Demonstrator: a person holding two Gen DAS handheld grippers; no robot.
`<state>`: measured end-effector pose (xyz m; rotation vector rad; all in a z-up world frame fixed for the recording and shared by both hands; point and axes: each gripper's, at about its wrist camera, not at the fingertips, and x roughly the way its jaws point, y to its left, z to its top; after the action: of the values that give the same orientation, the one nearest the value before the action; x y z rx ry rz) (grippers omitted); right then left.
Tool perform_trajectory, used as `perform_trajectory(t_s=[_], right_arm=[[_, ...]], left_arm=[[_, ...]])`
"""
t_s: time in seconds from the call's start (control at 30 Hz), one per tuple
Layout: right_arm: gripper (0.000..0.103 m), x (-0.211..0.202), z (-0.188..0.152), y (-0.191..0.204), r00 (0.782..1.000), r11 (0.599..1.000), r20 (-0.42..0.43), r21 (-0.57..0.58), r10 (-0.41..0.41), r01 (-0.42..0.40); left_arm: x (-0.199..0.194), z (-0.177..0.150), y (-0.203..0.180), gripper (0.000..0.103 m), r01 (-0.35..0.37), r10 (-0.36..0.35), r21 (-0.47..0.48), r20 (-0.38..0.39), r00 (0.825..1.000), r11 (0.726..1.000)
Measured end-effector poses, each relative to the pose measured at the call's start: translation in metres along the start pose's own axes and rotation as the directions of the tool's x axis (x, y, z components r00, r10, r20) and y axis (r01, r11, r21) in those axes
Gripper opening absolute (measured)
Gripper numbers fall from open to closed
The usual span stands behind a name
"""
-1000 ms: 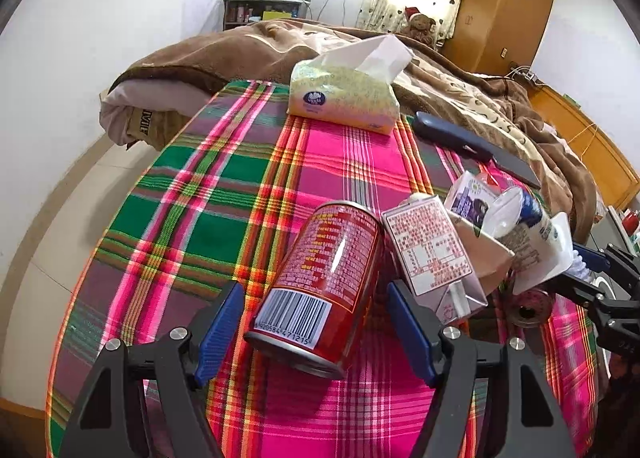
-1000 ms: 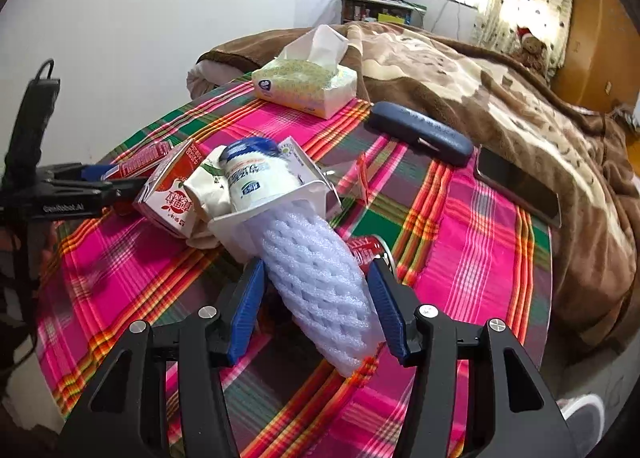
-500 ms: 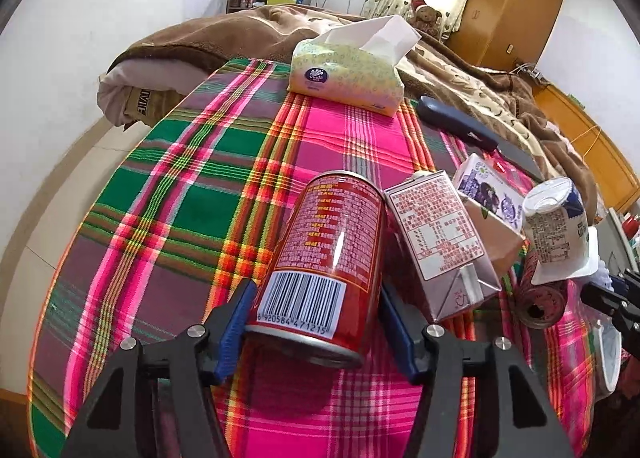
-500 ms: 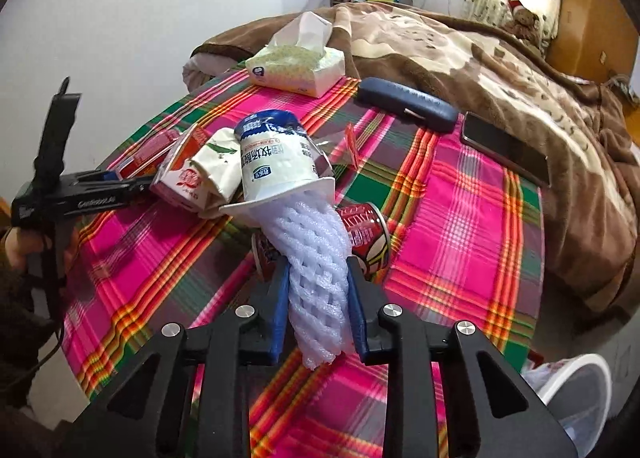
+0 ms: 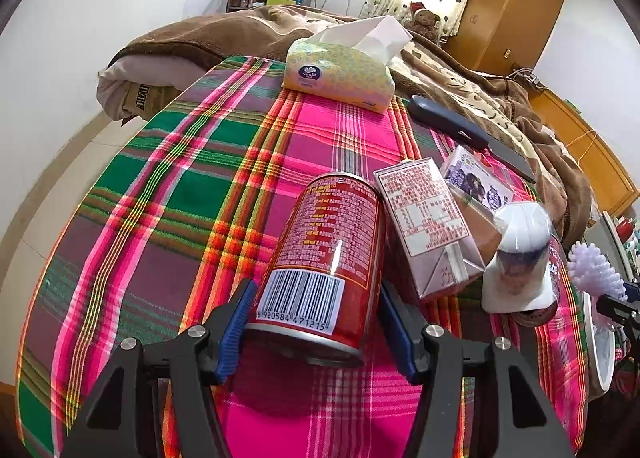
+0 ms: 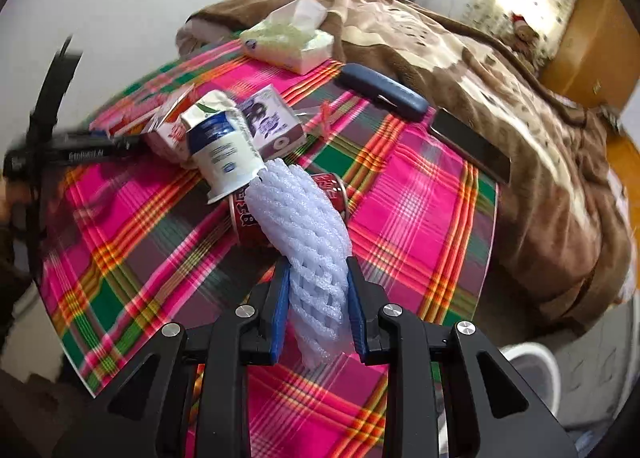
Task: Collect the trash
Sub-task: 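Grasp the red can with the left tool while the right tool grasps the second foam net, then carry the red can and foam net over the white bin with both tools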
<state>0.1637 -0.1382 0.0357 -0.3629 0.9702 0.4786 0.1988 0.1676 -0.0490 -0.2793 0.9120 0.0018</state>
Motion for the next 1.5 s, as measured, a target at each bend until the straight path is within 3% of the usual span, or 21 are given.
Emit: perform_trajectory(t_s=[0.23,0.43,0.57,0.67,0.73,0.83,0.87,0.93,1.1,1.5], right_arm=[[0.027,-0.002,-0.020,-0.006,0.995,0.985,0.071,0.159,0.064,-0.074],[0.027,0.007,-0.036,0.000,0.995,0.975,0.068,0.203,0.079,-0.091],[0.027,0.014,-0.046,-0.003,0.995,0.962,0.063,0.258,0.078,-0.091],[0.027,0.018,-0.052,-0.003,0.994,0.949,0.070,0.298,0.083,-0.100],[0.027,0.020,-0.055,-0.004,0.993,0.932,0.082,0.345,0.087,-0.110],[0.027,0.027,-0.059,-0.004,0.992,0.905,0.088,0.407,0.094,-0.122],[0.027,0.029,-0.059,-0.003,0.991,0.900,0.089,0.418,0.095,-0.124],[0.027,0.030,-0.060,-0.002,0.992,0.893,0.092,0.434,0.090,-0.122],[0.027,0.030,-0.062,-0.001,0.992,0.880,0.103,0.460,0.078,-0.117],[0.027,0.018,-0.078,-0.004,0.983,0.832,0.166,0.533,0.074,-0.153]], left_arm=[[-0.011,-0.014,-0.002,0.059,0.011,-0.011,-0.015,0.000,1.000,1.000],[-0.022,-0.027,-0.007,0.060,0.031,-0.031,0.017,-0.014,0.999,0.999],[-0.025,-0.021,-0.014,0.073,-0.007,0.006,0.062,0.011,1.000,0.998],[-0.021,-0.013,-0.016,0.074,0.014,-0.015,0.069,0.006,1.000,0.998],[-0.013,-0.010,-0.014,0.074,-0.016,0.017,0.057,-0.015,1.000,0.998],[-0.008,-0.010,-0.008,0.071,0.004,-0.003,0.027,-0.019,1.000,1.000],[-0.007,-0.010,-0.006,0.059,0.019,-0.019,0.008,-0.020,1.000,1.000],[-0.005,-0.011,-0.005,0.055,0.014,-0.014,-0.002,-0.026,1.000,1.000],[-0.009,-0.016,-0.009,0.055,-0.006,0.007,0.012,-0.020,1.000,1.000],[-0.043,-0.041,-0.029,0.055,0.021,-0.021,0.014,0.028,0.999,1.000]])
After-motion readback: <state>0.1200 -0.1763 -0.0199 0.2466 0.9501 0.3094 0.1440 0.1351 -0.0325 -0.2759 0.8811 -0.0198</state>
